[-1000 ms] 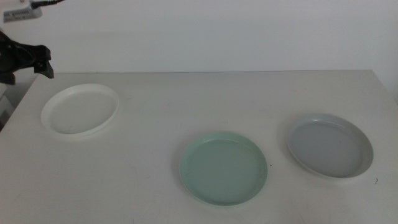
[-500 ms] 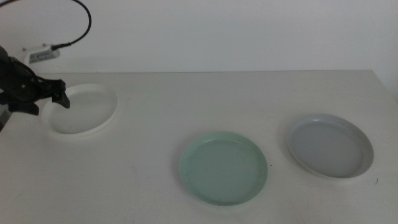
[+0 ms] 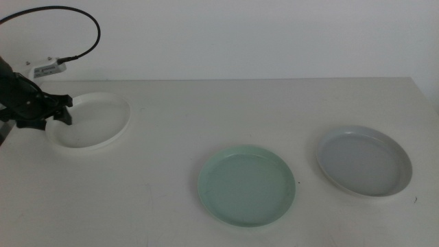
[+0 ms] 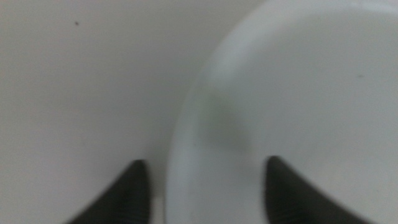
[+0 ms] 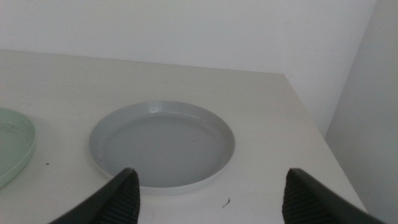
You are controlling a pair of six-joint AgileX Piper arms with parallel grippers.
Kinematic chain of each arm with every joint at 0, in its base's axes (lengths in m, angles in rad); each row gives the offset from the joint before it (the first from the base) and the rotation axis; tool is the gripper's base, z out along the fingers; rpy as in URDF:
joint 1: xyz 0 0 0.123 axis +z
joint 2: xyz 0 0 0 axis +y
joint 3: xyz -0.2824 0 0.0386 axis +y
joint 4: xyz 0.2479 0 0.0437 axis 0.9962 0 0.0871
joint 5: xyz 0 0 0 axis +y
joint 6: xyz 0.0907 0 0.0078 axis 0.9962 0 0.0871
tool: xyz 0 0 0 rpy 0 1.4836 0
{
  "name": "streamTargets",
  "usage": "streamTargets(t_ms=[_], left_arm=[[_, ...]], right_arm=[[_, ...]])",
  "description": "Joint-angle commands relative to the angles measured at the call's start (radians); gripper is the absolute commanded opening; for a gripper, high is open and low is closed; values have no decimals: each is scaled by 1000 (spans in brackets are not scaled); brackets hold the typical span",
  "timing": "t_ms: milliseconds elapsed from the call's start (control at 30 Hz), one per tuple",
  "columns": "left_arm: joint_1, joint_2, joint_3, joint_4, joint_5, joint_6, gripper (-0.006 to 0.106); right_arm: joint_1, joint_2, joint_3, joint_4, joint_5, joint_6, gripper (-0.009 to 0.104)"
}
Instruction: Stack the three bowls on top of each other.
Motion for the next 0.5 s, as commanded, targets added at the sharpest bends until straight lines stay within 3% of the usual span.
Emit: streamTargets(t_ms=[0, 133, 467], left_arm=[[2, -41, -23, -31, -3, -2, 39], [2, -38, -23, -31, -2, -40, 0], [2, -157, 22, -38, 30, -78, 0]], right_arm=[[-7, 15, -6, -4, -70, -4, 58], [-7, 15, -6, -4, -70, -4, 58], [-7, 15, -6, -4, -70, -4, 58]])
